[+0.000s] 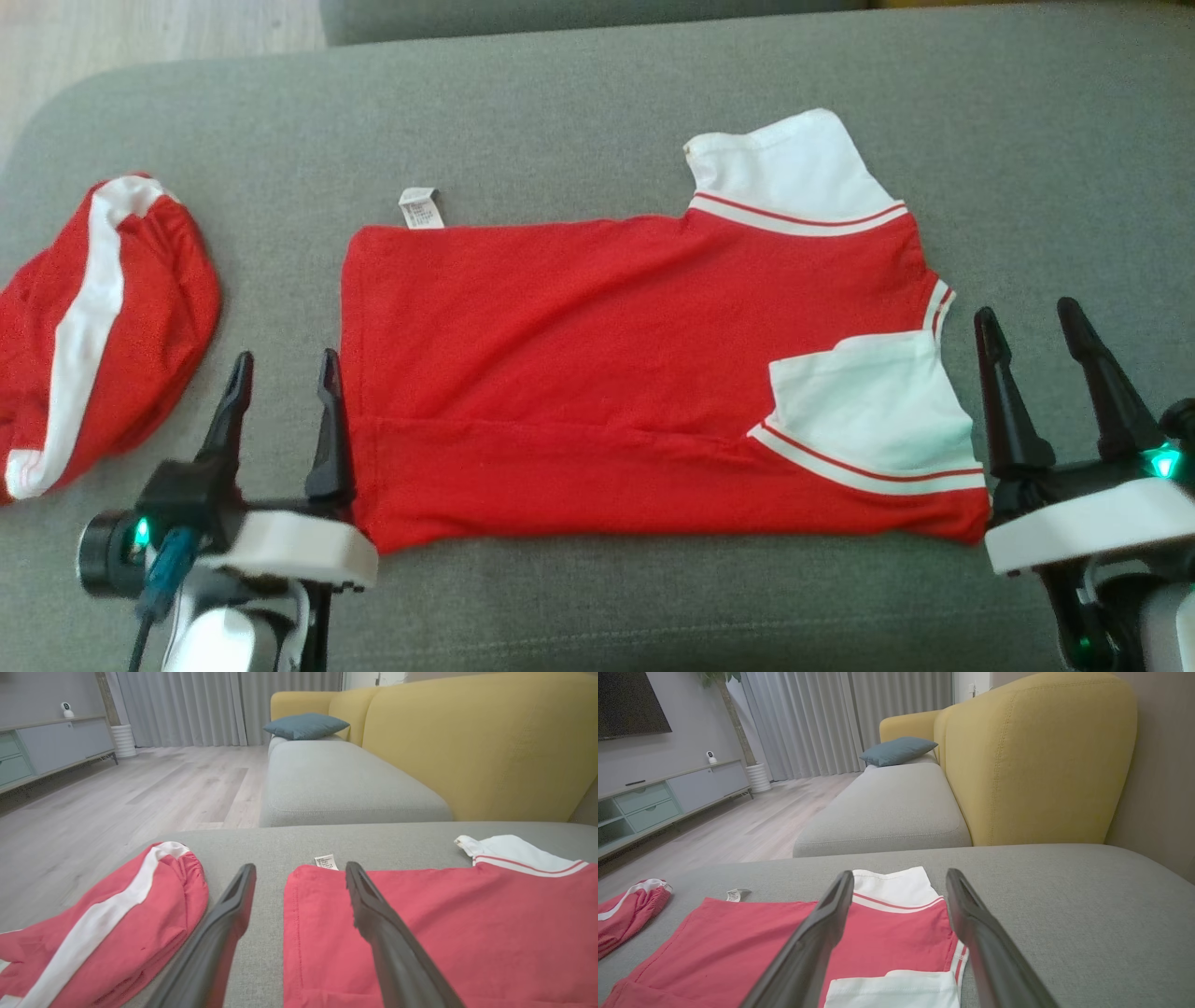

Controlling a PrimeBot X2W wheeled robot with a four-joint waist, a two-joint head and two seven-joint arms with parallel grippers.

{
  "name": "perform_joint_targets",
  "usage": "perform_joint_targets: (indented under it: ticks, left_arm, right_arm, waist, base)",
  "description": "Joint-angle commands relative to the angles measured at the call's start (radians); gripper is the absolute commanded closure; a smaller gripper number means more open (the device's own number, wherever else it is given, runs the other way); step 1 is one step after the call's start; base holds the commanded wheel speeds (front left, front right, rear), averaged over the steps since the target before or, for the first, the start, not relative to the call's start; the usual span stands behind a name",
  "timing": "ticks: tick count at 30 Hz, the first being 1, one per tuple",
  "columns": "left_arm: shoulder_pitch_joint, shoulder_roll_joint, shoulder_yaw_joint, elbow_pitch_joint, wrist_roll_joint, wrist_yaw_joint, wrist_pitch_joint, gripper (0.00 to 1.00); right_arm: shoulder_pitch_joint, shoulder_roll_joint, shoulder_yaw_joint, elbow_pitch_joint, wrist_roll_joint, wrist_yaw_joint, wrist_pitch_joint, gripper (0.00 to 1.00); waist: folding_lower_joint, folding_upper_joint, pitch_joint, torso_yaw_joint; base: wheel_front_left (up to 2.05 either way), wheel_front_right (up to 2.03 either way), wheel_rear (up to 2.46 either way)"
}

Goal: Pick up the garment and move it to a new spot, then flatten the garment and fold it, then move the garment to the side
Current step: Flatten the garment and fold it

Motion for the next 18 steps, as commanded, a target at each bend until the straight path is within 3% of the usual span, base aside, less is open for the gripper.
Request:
perform_joint_targets:
  ticks: [1, 8, 18]
  left_arm:
    - [-0.064, 0.02, 0.028, -0.027, 0.006, -0.002, 0.01, 0.0]
    - [-0.291, 0.037, 0.015, 0.112, -0.044, -0.09, 0.126, 0.0]
    - [-0.664, 0.067, 0.021, 0.614, -0.127, -0.217, 0.313, 0.0]
  right_arm:
    - [-0.042, -0.008, 0.014, -0.043, -0.007, -0.001, 0.0, 0.0]
    - [-0.073, 0.001, 0.016, -0.047, 0.005, -0.001, -0.003, 0.0]
    - [-0.121, 0.014, 0.061, -0.018, 0.022, -0.001, -0.023, 0.0]
  waist:
    - [0.0, -0.0001, 0.012, -0.002]
    - [0.0, -0.0001, 0.104, -0.014]
    - [0.0, -0.0001, 0.213, -0.069]
  base:
    - [0.0, 0.0, 0.0]
    - [0.0, 0.0, 0.0]
    - [0.0, 0.0, 0.0]
